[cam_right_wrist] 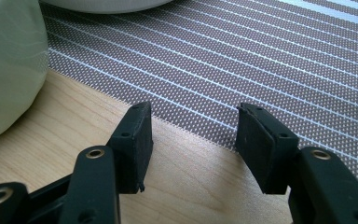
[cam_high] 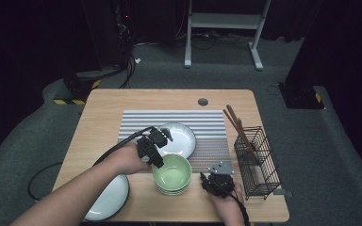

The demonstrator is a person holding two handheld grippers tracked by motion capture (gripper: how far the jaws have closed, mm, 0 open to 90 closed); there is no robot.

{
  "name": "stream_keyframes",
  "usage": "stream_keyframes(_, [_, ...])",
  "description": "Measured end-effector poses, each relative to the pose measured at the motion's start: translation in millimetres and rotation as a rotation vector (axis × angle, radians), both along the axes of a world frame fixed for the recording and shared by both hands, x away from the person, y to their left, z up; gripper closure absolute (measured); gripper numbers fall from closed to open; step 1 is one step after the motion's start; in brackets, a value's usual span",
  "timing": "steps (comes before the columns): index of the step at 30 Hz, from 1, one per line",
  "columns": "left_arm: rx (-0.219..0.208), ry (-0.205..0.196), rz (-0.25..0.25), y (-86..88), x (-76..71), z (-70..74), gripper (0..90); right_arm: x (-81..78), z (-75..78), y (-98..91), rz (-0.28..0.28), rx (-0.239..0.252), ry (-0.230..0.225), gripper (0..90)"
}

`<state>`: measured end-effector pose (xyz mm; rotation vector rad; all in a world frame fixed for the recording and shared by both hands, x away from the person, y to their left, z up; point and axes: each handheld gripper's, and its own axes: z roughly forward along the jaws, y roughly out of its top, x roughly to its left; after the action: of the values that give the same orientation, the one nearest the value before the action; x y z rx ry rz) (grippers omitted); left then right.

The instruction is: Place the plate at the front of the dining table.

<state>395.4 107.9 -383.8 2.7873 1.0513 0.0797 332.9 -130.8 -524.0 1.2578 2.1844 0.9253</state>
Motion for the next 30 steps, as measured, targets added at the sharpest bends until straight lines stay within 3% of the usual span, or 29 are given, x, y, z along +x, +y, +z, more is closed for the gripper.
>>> stream_keyframes(8, [0.034, -0.008, -0.004, -3.9, 0.6, -4.6, 67.1, 0.1, 0.0, 0.5, 0.009, -0.007, -0.006, 45.9])
stream_keyframes(12, [0.02, -0.006, 0.001, -5.0, 0.6, -7.2, 76.9, -0.3, -0.1, 1.0, 0.012, -0.003, -0.005, 47.3])
stream_keyframes(22, [-0.001, -0.041, -0.005, -6.7, 0.2, -3.1, 82.3, -0.4, 0.0, 1.3, 0.016, -0.005, -0.008, 47.4])
stream_keyframes(30, [0.005, -0.065, -0.05, -8.4, -1.1, 3.2, 83.8, -0.1, 0.0, 0.8, 0.017, -0.003, -0.004, 47.4])
